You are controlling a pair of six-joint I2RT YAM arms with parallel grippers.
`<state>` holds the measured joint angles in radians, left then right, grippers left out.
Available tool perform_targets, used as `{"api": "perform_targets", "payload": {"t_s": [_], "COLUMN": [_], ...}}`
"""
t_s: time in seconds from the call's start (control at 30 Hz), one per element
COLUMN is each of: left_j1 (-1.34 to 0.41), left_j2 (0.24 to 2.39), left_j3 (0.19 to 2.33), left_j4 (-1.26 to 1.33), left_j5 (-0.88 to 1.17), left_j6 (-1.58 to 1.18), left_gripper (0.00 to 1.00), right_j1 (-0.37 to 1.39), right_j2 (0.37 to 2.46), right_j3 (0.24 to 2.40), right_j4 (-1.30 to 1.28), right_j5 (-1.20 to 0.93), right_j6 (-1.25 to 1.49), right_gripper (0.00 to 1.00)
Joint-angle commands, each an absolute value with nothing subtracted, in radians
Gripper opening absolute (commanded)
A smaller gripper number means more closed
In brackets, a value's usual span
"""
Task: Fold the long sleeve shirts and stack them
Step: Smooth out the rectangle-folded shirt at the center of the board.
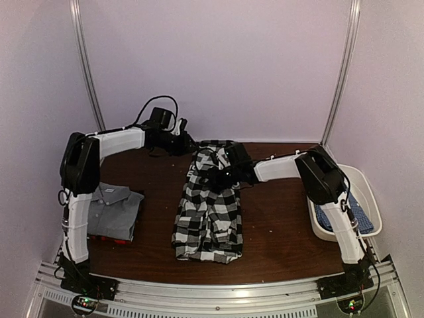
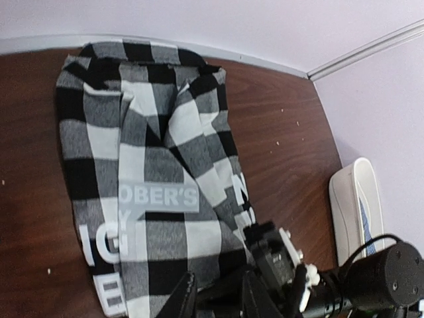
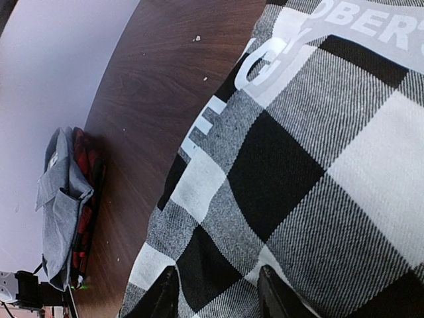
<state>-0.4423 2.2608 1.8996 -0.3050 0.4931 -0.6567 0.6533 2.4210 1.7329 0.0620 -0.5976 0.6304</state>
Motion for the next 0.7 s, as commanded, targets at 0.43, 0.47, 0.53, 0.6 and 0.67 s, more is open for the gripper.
{"api": "perform_targets", "payload": {"t_s": [0.43,0.47,0.53,0.6,0.67], "left_j1": [-0.613,-0.619,-0.631,-0.645,-0.654], "left_j2": [1.948,1.956,1.972,1.983,1.993], "left_j3": [1.232,1.22,1.193,1.175,1.16], "left_j4": [-0.015,-0.013,-0.007,-0.006,-0.008], "left_j5": [0.603,0.602,0.608,0.604,0.603], "left_j6": [-0.777,-0.783,-0.792,-0.793,-0.792], "left_gripper": [0.24,0.24,0.22,0.22,0.22], "right_j1": [0.668,0.669,0.669,0.669,0.667], "right_j2": [2.098,2.092,2.085,2.087,2.099], "right_j3": [1.456,1.434,1.406,1.391,1.392], "right_j4": [0.181,0.193,0.216,0.23,0.222], "right_j5": [-0.612,-0.612,-0.618,-0.62,-0.619], "right_j6": [0.693,0.701,0.714,0.718,0.708], "right_gripper": [0.35,0.35,0.35,0.34,0.34]}}
